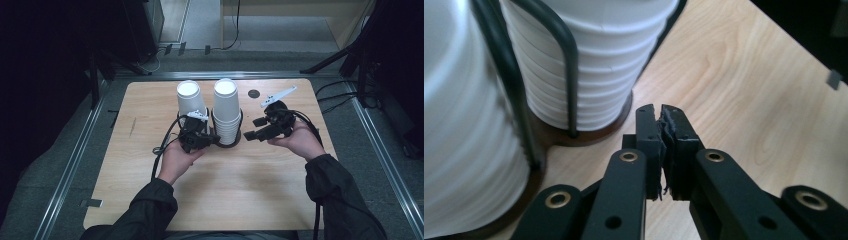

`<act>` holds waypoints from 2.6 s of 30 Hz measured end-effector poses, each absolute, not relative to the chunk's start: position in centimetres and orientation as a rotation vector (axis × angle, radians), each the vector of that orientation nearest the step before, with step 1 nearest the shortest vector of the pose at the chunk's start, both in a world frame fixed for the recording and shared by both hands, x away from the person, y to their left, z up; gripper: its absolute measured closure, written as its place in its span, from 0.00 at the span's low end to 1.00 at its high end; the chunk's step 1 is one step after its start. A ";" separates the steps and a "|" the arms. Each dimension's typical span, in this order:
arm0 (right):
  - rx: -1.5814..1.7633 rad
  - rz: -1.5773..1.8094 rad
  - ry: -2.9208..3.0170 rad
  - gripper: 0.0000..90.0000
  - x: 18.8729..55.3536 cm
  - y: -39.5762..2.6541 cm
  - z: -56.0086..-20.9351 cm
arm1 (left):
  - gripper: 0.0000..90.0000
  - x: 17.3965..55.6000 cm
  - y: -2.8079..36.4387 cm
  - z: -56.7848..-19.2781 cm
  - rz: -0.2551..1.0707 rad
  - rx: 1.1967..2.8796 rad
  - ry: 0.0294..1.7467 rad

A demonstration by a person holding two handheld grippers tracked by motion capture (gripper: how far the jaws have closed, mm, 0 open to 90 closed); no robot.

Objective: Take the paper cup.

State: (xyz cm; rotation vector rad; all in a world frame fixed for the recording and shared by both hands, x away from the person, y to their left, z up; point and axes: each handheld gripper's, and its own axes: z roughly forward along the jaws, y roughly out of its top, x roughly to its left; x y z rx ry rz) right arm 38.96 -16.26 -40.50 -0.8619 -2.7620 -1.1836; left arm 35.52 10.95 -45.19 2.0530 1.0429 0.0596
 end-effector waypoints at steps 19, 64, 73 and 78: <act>-0.804 -1.191 -2.784 0.26 42.1 -13.5 -35.5 | 0.99 36.7 9.9 -43.7 0.099 1.961 1.078; -0.749 -1.078 -2.957 0.27 45.7 -6.6 -30.2 | 0.99 36.7 9.4 -44.0 0.155 1.991 1.053; -0.769 -1.119 -2.928 0.27 45.2 -7.3 -27.3 | 0.98 36.9 9.5 -44.0 0.124 1.991 1.055; -0.741 -1.151 -2.934 0.27 44.5 -7.9 -25.3 | 0.97 37.0 9.7 -44.1 0.106 1.986 1.054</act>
